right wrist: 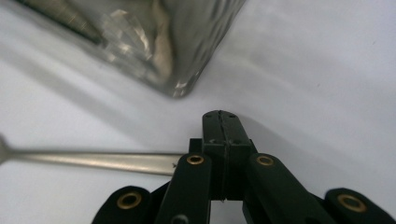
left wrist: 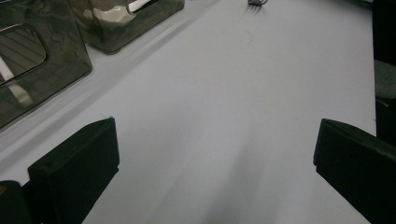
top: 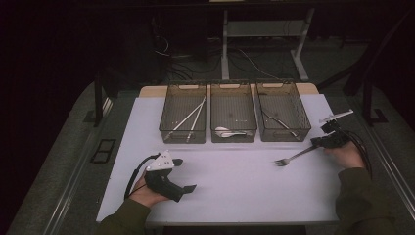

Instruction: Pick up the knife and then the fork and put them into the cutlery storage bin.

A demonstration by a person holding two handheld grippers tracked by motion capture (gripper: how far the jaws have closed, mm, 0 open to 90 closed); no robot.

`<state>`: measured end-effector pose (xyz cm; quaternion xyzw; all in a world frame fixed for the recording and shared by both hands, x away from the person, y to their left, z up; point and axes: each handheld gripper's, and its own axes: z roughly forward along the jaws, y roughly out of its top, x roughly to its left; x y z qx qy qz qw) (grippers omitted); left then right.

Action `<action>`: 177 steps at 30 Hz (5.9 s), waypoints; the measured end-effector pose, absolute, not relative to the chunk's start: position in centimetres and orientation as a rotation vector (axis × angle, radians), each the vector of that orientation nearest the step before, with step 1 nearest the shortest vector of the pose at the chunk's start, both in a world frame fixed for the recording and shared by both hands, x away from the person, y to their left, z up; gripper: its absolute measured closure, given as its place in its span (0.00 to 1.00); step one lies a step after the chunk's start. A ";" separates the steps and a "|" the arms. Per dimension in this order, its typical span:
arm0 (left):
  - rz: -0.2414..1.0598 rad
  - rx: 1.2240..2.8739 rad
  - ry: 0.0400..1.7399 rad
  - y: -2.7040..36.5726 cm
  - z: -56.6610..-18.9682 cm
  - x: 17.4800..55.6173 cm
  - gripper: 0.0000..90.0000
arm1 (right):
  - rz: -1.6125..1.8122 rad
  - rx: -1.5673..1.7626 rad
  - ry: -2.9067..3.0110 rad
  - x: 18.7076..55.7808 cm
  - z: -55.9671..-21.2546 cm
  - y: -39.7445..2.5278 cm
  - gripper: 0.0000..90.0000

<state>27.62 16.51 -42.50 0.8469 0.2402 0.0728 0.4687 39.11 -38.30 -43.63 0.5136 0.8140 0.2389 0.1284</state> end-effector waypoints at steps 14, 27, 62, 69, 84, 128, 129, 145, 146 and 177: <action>0.179 2.075 0.585 16.4 -42.4 27.5 0.00 | 0.623 1.419 2.480 35.7 -43.1 -37.7 1.00; 0.180 2.079 0.578 16.4 -42.4 27.4 0.00 | 0.604 1.362 2.556 32.2 -42.9 -37.3 1.00; 0.165 2.081 0.573 16.7 -42.7 27.6 0.00 | 0.412 0.890 2.864 33.2 -41.2 -30.3 0.84; 0.165 2.082 0.574 16.7 -42.7 27.6 0.00 | 0.321 0.838 2.902 34.1 -41.7 -29.2 0.85; 0.164 2.086 0.577 16.6 -42.8 27.6 0.00 | 0.260 0.884 2.921 34.7 -42.1 -28.9 0.94; 0.164 2.075 0.569 16.6 -42.7 27.6 0.00 | 1.148 1.204 2.404 33.4 -37.0 -34.9 0.94; 0.162 2.075 0.569 16.6 -42.7 27.6 0.00 | 1.172 1.215 2.379 33.7 -36.6 -35.0 0.94; 0.157 2.069 0.568 16.6 -42.7 27.6 0.00 | 1.205 1.190 2.212 37.5 -32.0 -34.0 0.94; 0.157 2.069 0.568 16.6 -42.7 27.6 0.00 | 1.204 1.189 2.201 37.9 -31.5 -33.9 0.94; 0.144 2.069 0.563 16.5 -42.8 27.6 0.00 | 0.967 1.320 2.286 45.2 -37.1 -32.7 0.94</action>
